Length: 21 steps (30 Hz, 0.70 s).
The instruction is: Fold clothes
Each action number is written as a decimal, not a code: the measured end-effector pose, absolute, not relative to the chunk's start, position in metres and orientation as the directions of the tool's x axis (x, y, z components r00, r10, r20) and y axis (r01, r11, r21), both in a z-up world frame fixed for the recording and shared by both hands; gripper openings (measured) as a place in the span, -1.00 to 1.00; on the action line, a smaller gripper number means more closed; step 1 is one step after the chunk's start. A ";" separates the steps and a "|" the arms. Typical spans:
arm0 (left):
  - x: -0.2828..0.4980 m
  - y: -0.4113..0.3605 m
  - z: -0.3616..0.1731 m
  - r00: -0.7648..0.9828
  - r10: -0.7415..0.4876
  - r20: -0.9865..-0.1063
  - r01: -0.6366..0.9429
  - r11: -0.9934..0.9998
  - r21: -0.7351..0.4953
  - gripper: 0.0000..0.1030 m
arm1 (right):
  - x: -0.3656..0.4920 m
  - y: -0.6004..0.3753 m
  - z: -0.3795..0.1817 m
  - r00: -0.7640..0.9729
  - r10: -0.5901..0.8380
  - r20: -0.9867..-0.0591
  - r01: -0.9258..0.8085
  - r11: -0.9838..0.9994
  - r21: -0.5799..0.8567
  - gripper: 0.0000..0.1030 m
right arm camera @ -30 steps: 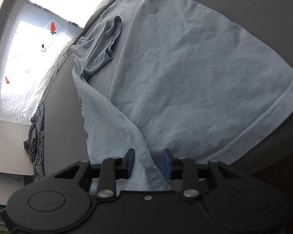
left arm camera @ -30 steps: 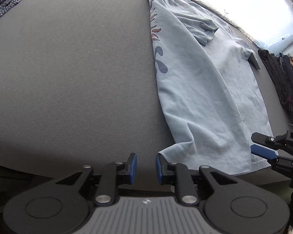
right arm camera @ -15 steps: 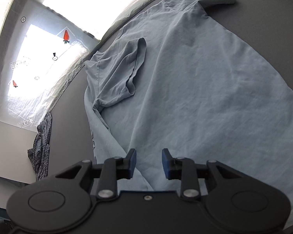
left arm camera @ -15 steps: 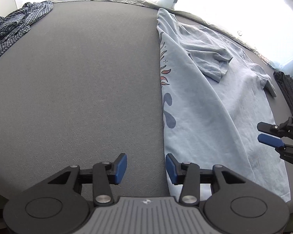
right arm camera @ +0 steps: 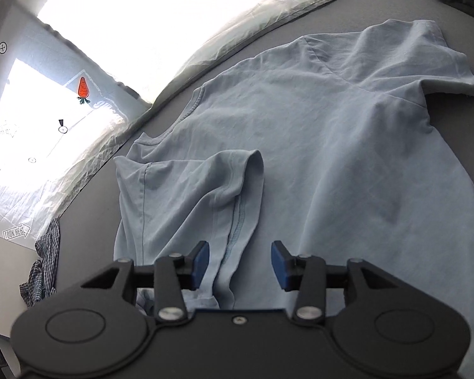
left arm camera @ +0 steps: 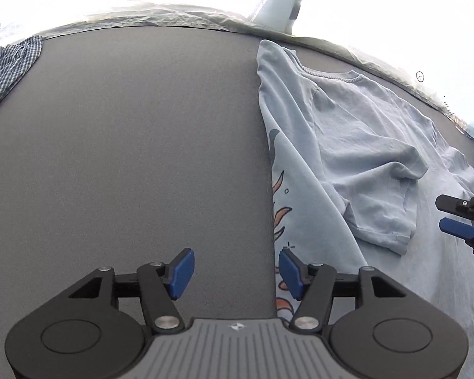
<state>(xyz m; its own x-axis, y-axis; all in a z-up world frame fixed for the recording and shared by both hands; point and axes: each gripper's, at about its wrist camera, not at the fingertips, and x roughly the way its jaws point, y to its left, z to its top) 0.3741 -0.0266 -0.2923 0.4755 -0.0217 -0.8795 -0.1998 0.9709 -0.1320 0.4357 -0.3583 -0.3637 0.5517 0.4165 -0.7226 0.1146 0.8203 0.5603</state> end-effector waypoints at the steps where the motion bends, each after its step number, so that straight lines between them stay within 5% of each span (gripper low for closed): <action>1: 0.386 -0.026 -0.293 0.479 -0.022 -0.878 -0.195 0.972 -0.131 0.17 | 0.448 -0.359 -0.366 0.561 0.410 -0.720 0.123 0.818 0.562 -0.11; 13: 0.518 -0.021 -0.300 0.562 -0.030 -0.827 -0.151 0.979 -0.138 0.22 | 0.510 -0.323 -0.373 0.532 0.338 -0.777 0.015 0.913 0.407 -0.04; 15: 0.536 -0.026 -0.303 0.581 -0.048 -0.812 -0.123 0.982 -0.146 0.22 | 0.512 -0.317 -0.371 0.516 0.328 -0.791 -0.033 0.931 0.364 -0.20; 17: 0.552 -0.030 -0.306 0.601 -0.065 -0.797 -0.090 0.985 -0.148 0.22 | 0.513 -0.314 -0.371 0.503 0.342 -0.794 -0.073 0.932 0.355 -0.62; 20: 0.573 -0.037 -0.312 0.614 -0.069 -0.786 -0.076 0.986 -0.145 0.16 | 0.514 -0.315 -0.368 0.514 0.370 -0.774 -0.091 0.921 0.380 -0.80; 21: 0.579 -0.040 -0.314 0.619 -0.063 -0.783 -0.082 0.986 -0.144 -0.03 | 0.515 -0.316 -0.364 0.527 0.374 -0.763 -0.090 0.918 0.387 -0.81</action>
<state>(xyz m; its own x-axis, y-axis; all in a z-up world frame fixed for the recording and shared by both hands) 0.5794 -0.0395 -0.3143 0.6189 -0.0628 -0.7829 -0.0815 0.9863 -0.1436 0.5147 -0.3165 -0.3640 0.5269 0.3739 -0.7632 -0.0901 0.9175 0.3873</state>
